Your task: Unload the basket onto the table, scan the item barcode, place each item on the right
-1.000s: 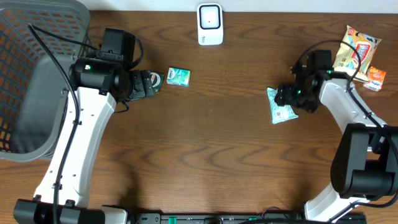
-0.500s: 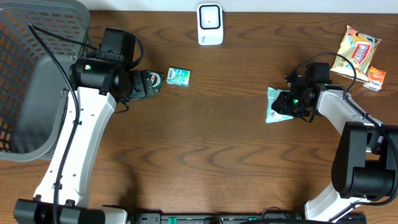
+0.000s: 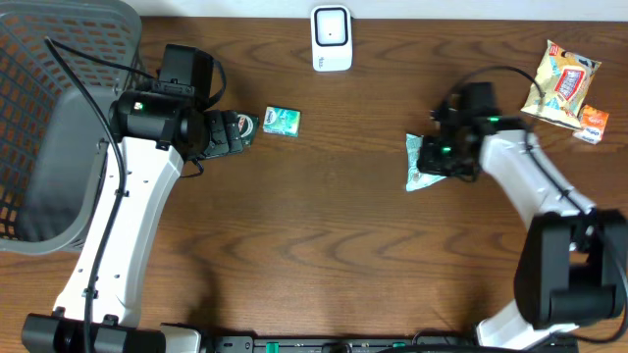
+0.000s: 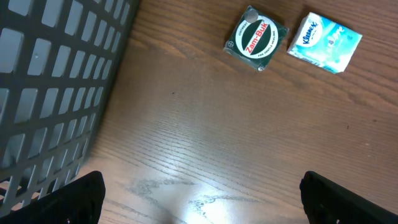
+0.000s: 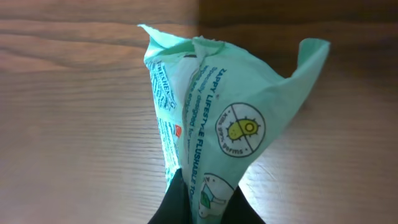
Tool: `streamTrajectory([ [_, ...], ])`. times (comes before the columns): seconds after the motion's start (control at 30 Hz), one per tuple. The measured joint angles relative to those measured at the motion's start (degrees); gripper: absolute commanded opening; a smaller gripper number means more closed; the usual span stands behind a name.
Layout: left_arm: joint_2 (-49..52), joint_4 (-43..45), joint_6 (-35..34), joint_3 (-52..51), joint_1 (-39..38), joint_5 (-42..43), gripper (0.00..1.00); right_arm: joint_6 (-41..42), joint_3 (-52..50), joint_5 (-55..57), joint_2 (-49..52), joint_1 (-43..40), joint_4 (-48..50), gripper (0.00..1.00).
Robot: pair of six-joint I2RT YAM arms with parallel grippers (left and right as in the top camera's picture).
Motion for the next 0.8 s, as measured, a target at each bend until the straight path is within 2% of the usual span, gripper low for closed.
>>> streamTrajectory([
  [0.13, 0.00, 0.02, 0.00, 0.00, 0.00, 0.00, 0.99, 8.96, 0.85, 23.17, -1.44, 11.74, -4.44, 0.01],
  [0.27, 0.00, 0.02, 0.00, 0.00, 0.00, 0.00, 0.98, 15.37, 0.83, 40.37, 0.72, 21.14, -6.54, 0.01],
  [0.33, 0.00, 0.00, 0.00, 0.00, 0.00, 0.00, 0.99, 17.31, 0.83, 46.21, 3.39, 24.83, -6.12, 0.05],
  [0.43, 0.00, 0.00, 0.00, 0.00, 0.00, 0.00, 0.99, 18.86, 0.83, 50.12, 7.63, 27.63, -5.09, 0.07],
  [0.5, 0.00, 0.00, 0.00, 0.00, 0.00, 0.00, 0.98, 19.50, 0.72, 50.45, 9.94, 28.98, -5.07, 0.14],
  [0.6, 0.00, 0.00, 0.00, 0.00, 0.00, 0.00, 0.99, 20.48, 0.50, 48.92, 11.63, 30.99, -4.17, 0.33],
  [0.73, 0.00, 0.00, 0.00, 0.00, 0.00, 0.00, 0.99, 20.48, 0.63, 45.99, 11.65, 33.48, -2.89, 0.32],
  [0.8, 0.00, 0.00, 0.00, 0.00, 0.00, 0.02, 0.99, 20.55, 1.11, 44.44, 11.61, 34.45, -2.89, 0.37],
])
